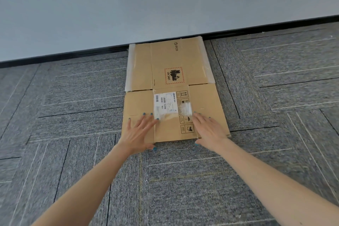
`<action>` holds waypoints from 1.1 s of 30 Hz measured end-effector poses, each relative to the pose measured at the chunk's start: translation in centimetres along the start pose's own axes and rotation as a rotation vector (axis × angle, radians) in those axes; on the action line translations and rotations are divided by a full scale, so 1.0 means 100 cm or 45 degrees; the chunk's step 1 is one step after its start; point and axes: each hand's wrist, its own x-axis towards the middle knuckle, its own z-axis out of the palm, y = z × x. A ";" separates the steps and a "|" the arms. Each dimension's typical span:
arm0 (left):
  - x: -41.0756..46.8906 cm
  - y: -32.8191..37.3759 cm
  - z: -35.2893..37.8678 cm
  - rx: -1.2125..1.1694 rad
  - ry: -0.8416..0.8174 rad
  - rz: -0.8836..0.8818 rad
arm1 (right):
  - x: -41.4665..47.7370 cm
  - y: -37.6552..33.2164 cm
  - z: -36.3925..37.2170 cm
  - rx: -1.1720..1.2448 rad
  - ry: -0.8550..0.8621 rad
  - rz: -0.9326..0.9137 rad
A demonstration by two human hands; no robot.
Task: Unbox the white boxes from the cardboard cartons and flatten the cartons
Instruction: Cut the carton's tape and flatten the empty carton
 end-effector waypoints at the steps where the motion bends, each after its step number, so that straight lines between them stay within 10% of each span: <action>1: -0.004 0.004 -0.007 0.018 -0.005 -0.004 | -0.004 -0.004 -0.006 0.020 0.028 -0.015; 33: -0.363 0.186 -0.407 -0.175 0.116 0.007 | -0.382 -0.154 -0.381 0.061 0.131 0.234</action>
